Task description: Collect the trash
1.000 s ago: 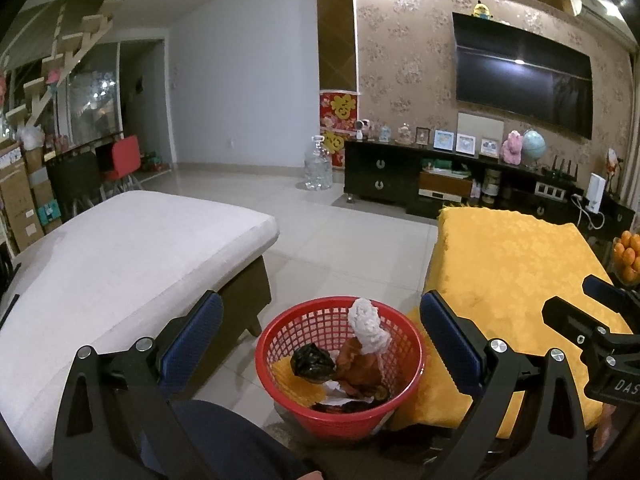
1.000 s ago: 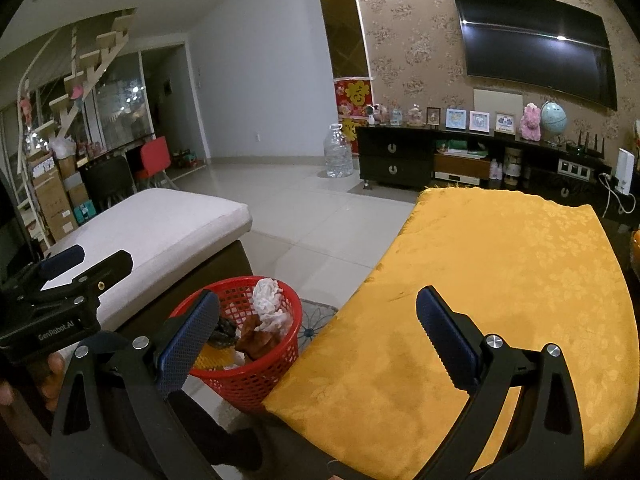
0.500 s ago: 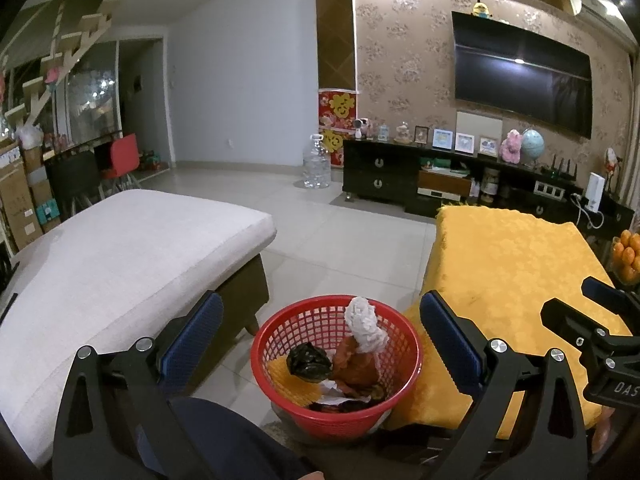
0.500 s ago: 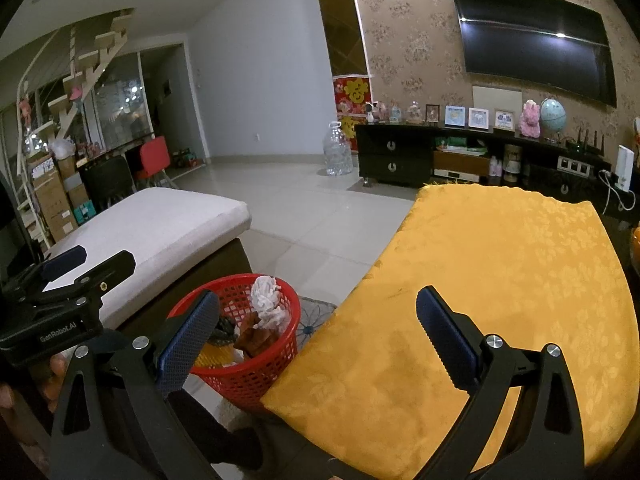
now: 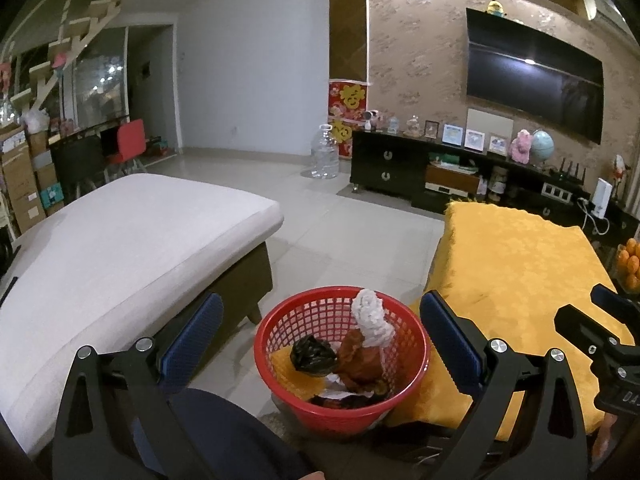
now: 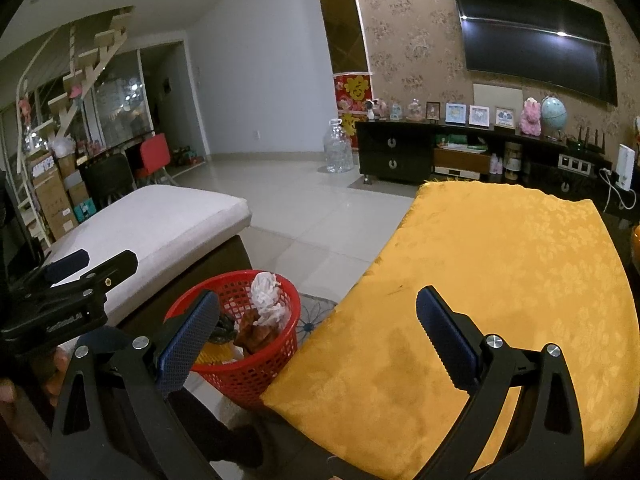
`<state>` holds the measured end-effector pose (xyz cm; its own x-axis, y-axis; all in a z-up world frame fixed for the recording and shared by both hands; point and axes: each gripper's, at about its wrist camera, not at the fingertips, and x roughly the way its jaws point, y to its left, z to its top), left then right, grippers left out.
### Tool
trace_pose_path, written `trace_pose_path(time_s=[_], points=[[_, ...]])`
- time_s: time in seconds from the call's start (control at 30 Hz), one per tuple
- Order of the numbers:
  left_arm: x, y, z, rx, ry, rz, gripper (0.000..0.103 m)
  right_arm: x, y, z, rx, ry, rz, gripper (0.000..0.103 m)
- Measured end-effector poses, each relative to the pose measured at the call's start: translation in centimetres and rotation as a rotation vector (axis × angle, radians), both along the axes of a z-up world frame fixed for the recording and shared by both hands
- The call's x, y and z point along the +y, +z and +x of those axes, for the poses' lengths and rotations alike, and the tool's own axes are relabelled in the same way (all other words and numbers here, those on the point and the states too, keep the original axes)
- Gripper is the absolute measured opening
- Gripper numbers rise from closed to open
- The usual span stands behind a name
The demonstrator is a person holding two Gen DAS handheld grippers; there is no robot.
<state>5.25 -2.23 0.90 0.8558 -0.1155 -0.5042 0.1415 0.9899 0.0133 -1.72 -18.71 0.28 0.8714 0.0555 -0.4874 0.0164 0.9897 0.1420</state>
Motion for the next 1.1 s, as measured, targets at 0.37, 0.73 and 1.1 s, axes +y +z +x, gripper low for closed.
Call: trace_pose_path(time_s=[0.37, 0.73, 1.1], points=[[-0.8, -0.3, 0.2, -0.01, 0.0, 0.084, 0.095, 0.7, -0.7, -0.9, 0.007, 0.012, 0.011, 0.096], [-0.9, -0.8, 0.2, 0.009, -0.013, 0.084, 0.095, 0.7, -1.1, -0.6, 0.019, 0.017, 0.017, 0.096], [-2.0, -1.9, 0.9, 0.026, -0.06, 0.072, 0.095, -7.5, -1.5, -1.4, 0.067, -0.145, 0.074, 0.096]])
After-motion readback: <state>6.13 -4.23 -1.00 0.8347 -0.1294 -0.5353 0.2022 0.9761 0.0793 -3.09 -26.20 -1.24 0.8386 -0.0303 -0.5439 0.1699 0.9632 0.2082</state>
